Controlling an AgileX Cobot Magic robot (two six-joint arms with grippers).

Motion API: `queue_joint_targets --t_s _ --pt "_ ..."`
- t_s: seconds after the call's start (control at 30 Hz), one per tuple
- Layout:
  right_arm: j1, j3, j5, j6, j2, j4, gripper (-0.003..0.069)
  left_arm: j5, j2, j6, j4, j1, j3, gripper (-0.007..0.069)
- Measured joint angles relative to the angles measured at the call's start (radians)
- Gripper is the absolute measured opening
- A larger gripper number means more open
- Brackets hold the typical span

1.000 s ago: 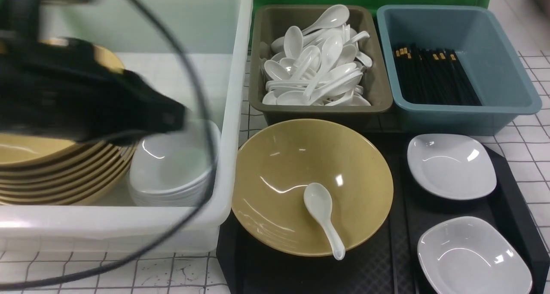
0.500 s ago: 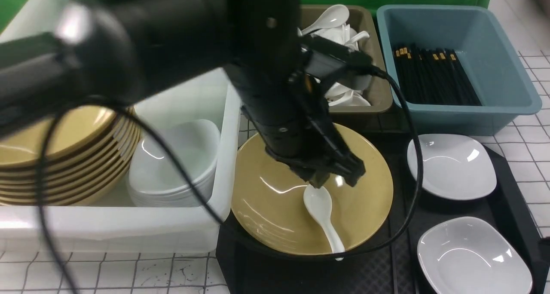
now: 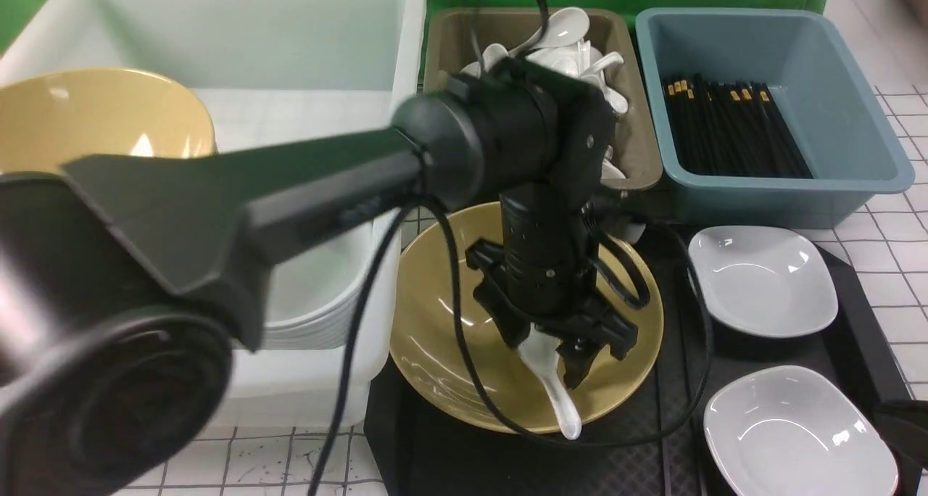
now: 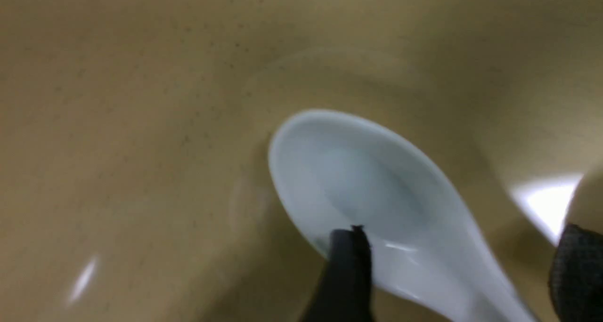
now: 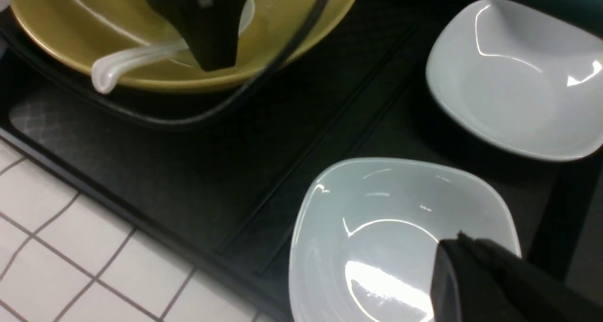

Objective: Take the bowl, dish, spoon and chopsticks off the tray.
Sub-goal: Use the left arm to grab the soup spoon in the middle, then use the left arm to put the soup spoon into the small storage box in the middle

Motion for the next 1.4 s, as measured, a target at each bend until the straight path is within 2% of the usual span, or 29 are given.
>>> queue_joint_targets --t_s 0.07,0.13,0.2,0.27,0.43,0.6,0.67,0.73,0.8,0.83,0.93,1.03,1.17,1.27,1.4 --pt "0.0 0.0 0.0 -0.003 0.0 0.0 0.0036 0.0 0.025 -0.025 0.025 0.001 -0.006 0.0341" --pt "0.0 0.0 0.0 -0.004 0.0 0.001 0.0036 0.001 0.028 -0.029 0.027 0.003 -0.009 0.0291" --pt "0.0 0.0 -0.001 -0.005 0.0 0.003 0.0036 0.018 0.029 -0.034 0.051 0.006 -0.017 0.0158" --pt "0.0 0.0 -0.001 -0.006 0.0 0.003 0.0036 0.027 0.029 -0.034 0.057 0.011 -0.024 0.0113" --pt "0.0 0.0 -0.009 -0.006 0.0 0.004 0.0036 0.013 0.021 -0.034 0.044 0.02 -0.08 0.011" --pt "0.0 0.0 -0.024 -0.006 0.0 0.004 0.0036 -0.02 -0.09 -0.007 0.045 0.027 -0.254 0.0107" --pt "0.0 0.0 -0.031 -0.006 0.0 0.004 0.0036 -0.099 -0.109 0.0 0.074 0.042 -0.326 0.0107" --pt "0.0 0.0 -0.044 -0.006 0.0 0.005 0.0036 -0.283 -0.098 -0.018 0.104 0.093 -0.407 0.0107" --pt "0.0 0.0 -0.048 -0.006 0.0 0.005 0.0036 -0.419 -0.062 -0.045 0.112 0.139 -0.425 0.0104" --pt "0.0 0.0 -0.048 -0.006 0.0 0.005 0.0036 -0.433 -0.056 -0.048 0.113 0.144 -0.425 0.0103" --pt "0.001 0.0 -0.05 -0.006 0.0 0.005 0.0036 -0.665 0.08 -0.104 0.12 0.224 -0.427 0.0103" --pt "0.001 0.0 -0.051 -0.006 0.0 0.006 0.0036 -0.761 0.173 -0.141 0.12 0.256 -0.42 0.0103" --pt "0.001 0.0 -0.051 -0.006 0.0 0.006 0.0038 -0.791 0.228 -0.128 0.157 0.249 -0.417 0.0108" --pt "0.001 0.0 -0.051 -0.006 0.0 0.006 0.004 -0.815 0.22 -0.114 0.212 0.229 -0.417 0.0176" --pt "0.001 0.0 -0.05 -0.003 0.0 0.006 0.0043 -0.776 0.182 -0.11 0.246 0.214 -0.417 0.0345"
